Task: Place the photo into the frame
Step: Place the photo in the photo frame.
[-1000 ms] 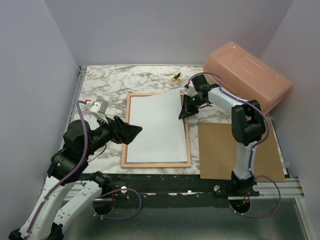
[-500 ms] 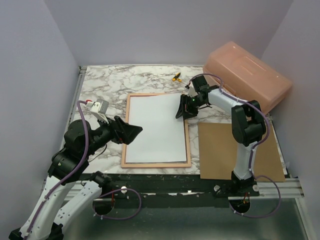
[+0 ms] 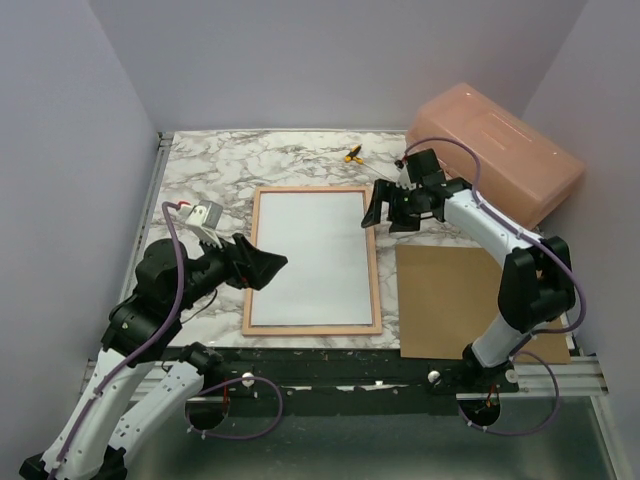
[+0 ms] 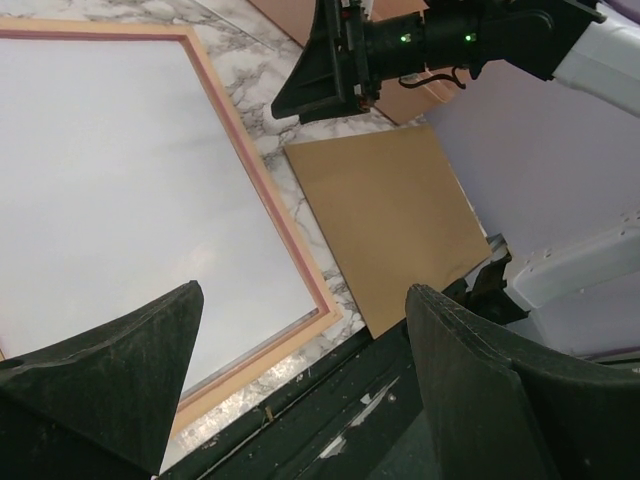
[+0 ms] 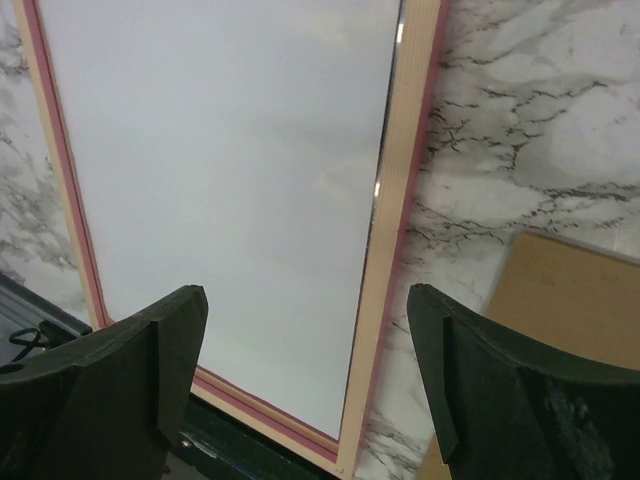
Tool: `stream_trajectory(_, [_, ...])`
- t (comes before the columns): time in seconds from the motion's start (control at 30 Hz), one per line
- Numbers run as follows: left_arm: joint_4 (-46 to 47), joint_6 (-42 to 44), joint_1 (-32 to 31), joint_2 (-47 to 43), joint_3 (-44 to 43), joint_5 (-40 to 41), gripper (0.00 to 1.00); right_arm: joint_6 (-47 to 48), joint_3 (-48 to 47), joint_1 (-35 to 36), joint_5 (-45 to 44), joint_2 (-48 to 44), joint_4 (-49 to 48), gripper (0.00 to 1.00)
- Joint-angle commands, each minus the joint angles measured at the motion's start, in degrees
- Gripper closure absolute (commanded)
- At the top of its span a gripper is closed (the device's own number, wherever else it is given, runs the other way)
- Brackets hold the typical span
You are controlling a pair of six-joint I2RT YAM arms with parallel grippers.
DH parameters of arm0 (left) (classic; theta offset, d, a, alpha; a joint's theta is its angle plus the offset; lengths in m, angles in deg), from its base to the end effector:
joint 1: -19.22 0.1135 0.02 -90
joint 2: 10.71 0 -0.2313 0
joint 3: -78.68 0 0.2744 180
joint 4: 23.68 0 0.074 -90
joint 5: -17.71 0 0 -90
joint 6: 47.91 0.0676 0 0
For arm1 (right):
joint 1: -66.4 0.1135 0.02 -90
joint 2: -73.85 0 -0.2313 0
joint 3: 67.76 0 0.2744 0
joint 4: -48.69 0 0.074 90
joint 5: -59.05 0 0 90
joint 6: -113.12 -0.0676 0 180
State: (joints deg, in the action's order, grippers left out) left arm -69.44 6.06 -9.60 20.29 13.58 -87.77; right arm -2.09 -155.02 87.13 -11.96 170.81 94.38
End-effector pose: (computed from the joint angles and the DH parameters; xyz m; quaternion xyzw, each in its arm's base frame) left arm 0.1536 -0.1051 0.3583 0.0366 0.7720 -0.4237 0.4723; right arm 0.3634 0.1610 0.1833 -0.0122 0.9429 0.2595 0.2087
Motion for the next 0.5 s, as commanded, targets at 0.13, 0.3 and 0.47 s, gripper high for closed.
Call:
stream_trajectory(0.13, [1.6,-4.0,0.4,1.0,3.9,-1.9,0.15,-1.9,9.4,0.6,-7.6,-3.1,0.9,0.14])
stream_trajectory(0.3, [2.7,-6.0,0.3,3.1,5.4,-3.7,0.15,-3.8,13.3,3.9,-6.6,-2.7,-1.0,0.19])
stream_trajectory(0.47, [3.3,-6.8,0.4,3.6,6.3,-4.8,0.15,-6.0,15.7,7.1,-5.8,0.7,-4.2,0.31])
